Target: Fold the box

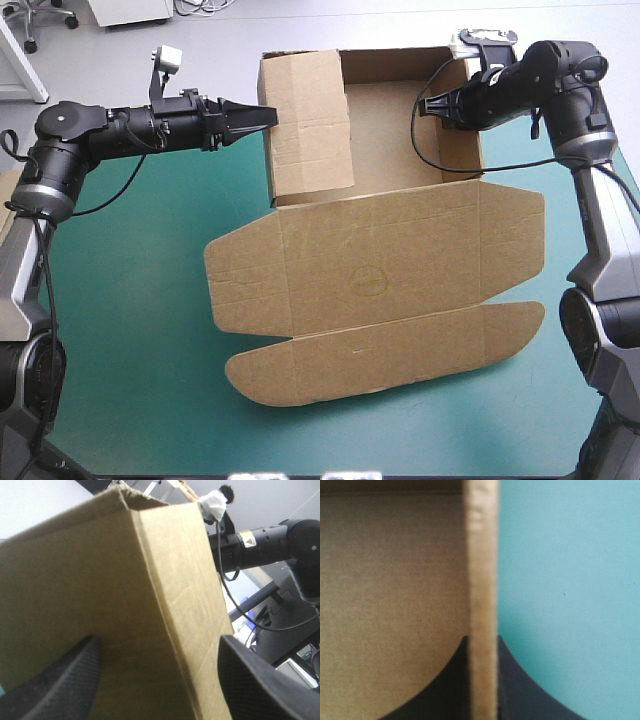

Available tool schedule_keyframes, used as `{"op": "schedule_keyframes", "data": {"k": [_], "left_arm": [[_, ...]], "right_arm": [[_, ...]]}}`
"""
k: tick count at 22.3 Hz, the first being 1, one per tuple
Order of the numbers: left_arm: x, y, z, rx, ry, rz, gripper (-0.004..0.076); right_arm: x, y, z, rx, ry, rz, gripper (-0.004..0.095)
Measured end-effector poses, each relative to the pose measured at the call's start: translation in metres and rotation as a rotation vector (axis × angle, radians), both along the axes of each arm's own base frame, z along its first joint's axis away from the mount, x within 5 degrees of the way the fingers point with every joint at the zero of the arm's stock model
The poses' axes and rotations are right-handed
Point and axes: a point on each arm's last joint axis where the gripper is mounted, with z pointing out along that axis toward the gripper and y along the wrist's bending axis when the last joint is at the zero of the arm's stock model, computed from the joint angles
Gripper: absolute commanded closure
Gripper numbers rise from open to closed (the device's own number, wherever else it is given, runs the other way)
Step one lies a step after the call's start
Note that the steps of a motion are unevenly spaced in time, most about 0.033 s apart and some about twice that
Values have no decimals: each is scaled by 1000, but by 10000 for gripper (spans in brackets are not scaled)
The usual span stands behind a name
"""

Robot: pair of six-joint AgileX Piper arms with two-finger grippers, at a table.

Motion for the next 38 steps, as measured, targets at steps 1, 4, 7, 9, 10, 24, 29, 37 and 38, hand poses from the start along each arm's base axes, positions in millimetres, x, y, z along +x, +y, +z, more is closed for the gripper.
{"op": "schedule_keyframes", "data": {"k": [1, 4, 7, 9, 10, 24, 29, 37, 38], "left_arm": [[1, 1, -2, 23, 14, 20, 232], [8, -2, -9, 90, 52, 112, 232], [10, -18, -18, 189, 85, 184, 271], [11, -24, -23, 262, 89, 224, 287], [12, -25, -25, 295, 90, 243, 288], [23, -25, -68, 702, 226, 470, 729], [34, -21, -87, 769, 261, 498, 734], [45, -25, -114, 832, 354, 559, 734], [47, -26, -120, 844, 367, 553, 734]], "right_arm": [[1, 0, -2, 4, 7, -6, 920], [6, 3, -9, 10, 31, -20, 920], [13, 13, -22, -18, 62, -32, 919], [15, 21, -29, -38, 77, -38, 919], [16, 24, -31, -43, 82, -43, 919], [23, 83, -75, -112, 174, -32, 916], [24, 93, -84, -123, 193, -55, 917], [30, 103, -107, -164, 227, -69, 916], [32, 104, -112, -169, 238, -68, 916]]}}
